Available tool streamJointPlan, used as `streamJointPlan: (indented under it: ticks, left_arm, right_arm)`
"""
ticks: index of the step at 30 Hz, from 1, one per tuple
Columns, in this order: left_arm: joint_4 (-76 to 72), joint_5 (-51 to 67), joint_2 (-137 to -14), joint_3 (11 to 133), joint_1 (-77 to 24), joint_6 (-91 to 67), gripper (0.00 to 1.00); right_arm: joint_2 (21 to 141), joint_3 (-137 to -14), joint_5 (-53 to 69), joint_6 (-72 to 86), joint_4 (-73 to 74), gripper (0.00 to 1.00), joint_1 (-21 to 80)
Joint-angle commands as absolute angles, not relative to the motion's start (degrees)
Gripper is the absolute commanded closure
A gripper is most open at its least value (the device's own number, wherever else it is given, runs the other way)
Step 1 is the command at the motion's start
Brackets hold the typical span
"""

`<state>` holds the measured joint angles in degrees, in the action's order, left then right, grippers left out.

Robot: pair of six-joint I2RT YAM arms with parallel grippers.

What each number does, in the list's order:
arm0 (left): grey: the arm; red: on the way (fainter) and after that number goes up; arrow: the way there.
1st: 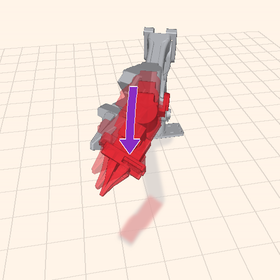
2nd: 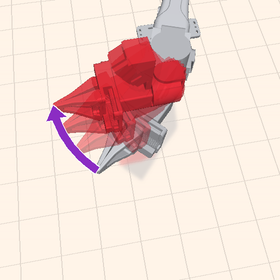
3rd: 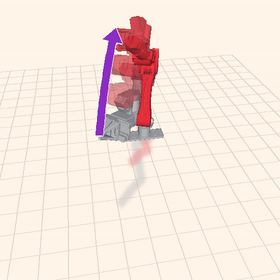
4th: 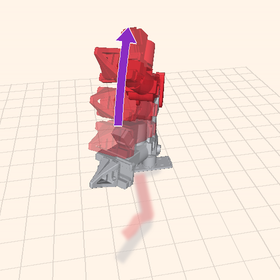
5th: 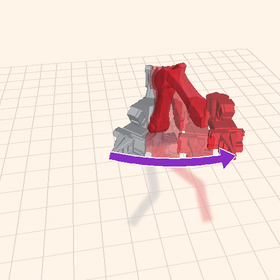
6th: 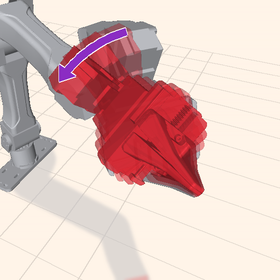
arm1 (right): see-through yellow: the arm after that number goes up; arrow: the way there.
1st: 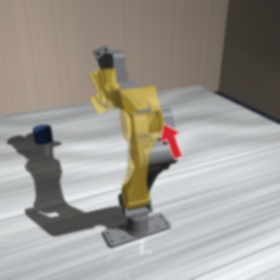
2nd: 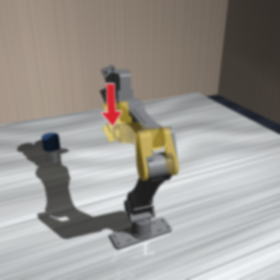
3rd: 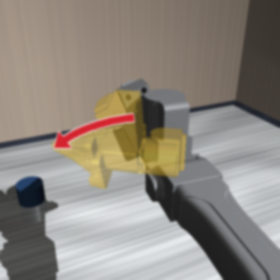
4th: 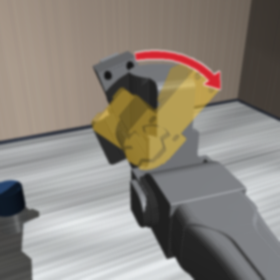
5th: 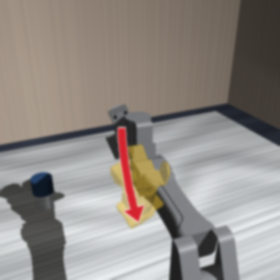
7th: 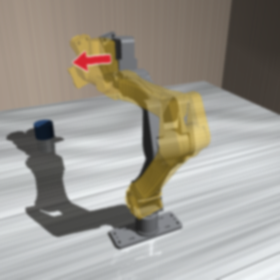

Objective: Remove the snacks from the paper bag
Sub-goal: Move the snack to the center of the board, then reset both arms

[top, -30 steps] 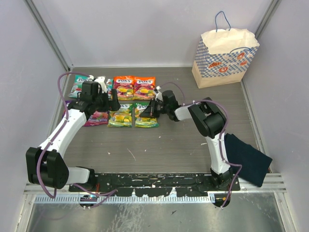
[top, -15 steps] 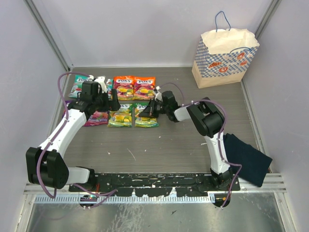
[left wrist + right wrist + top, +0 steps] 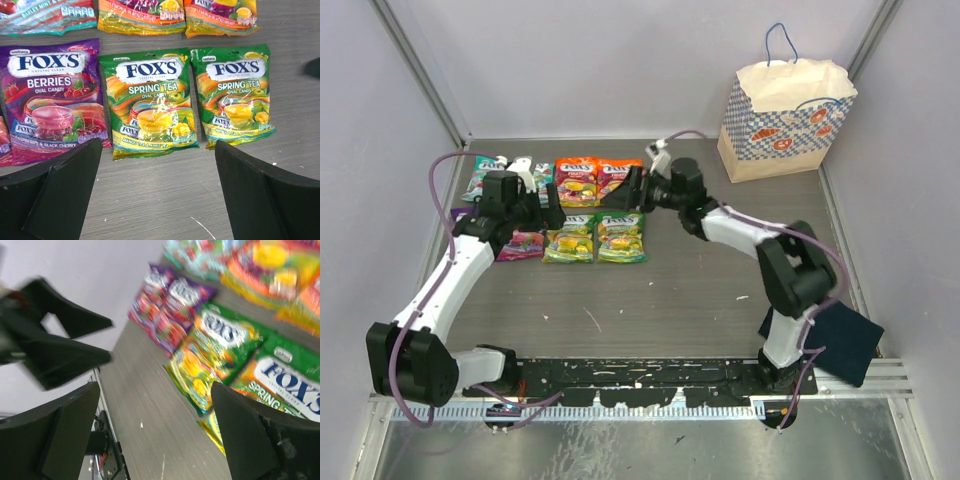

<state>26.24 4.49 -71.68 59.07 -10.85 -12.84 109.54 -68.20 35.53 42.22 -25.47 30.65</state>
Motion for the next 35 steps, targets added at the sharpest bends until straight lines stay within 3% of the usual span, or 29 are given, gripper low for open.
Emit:
streamJointPlan:
  ticks: [1, 8, 15, 35]
  left_arm:
    - [20.7, 3.4, -67.2, 58.0, -10.5, -14.0, 0.02]
    - [18.3, 3.3, -62.9, 55.1, -10.5, -14.3, 0.02]
    - [17.0, 1.2, -59.7, 54.5, -10.5, -14.4, 0.02]
    - [13.9, -1.0, -57.2, 55.1, -10.5, -17.9, 0.02]
  right_arm:
    - [93.8, -63.4, 27.3, 37.5, -22.9, 0.00, 27.3]
    - [73.8, -47.3, 1.4, 27.2, -14.8, 0.00, 26.8]
    - [61.8, -42.3, -15.3, 19.8, -7.7, 0.00, 26.6]
    - [64.9, -39.1, -12.1, 21.4, -13.2, 0.00, 26.6]
